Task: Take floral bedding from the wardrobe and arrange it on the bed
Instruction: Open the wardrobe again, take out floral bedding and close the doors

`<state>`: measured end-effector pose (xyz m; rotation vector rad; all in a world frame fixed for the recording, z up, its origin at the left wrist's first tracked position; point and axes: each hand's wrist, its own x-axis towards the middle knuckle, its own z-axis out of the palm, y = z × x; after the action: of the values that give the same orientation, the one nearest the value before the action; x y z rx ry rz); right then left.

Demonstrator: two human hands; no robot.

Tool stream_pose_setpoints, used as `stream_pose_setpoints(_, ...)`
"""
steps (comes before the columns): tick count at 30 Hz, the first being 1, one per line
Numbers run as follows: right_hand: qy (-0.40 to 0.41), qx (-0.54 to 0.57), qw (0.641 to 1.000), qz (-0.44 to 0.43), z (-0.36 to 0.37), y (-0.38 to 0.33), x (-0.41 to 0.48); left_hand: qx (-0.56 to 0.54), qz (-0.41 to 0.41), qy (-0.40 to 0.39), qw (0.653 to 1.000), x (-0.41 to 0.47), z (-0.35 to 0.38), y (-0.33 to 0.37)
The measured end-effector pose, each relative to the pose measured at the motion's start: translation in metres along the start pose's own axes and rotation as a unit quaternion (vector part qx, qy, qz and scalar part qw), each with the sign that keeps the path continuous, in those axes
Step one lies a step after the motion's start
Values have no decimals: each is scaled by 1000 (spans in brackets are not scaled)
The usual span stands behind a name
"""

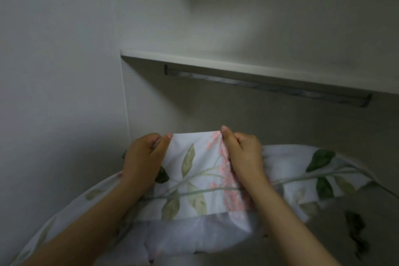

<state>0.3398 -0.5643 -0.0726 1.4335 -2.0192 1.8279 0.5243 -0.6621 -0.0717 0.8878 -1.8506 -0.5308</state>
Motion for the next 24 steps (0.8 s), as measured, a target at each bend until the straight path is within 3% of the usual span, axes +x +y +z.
stream_pose_setpoints(5,-41,7,996,-77,33,-44,12,9,-9,61,998,0,-55,-12)
stream_pose_setpoints(11,-108,-22,985,-135,98,-80,2,46,-81,118,989,-24,-120,-44)
stream_pose_setpoints(21,-243,-17,951,-188,192,-130,-33,90,-128,281,947,-41,-225,-87)
stream_pose_setpoints(24,-267,-20,945,-189,207,-140,-43,87,-138,288,944,-38,-243,-103)
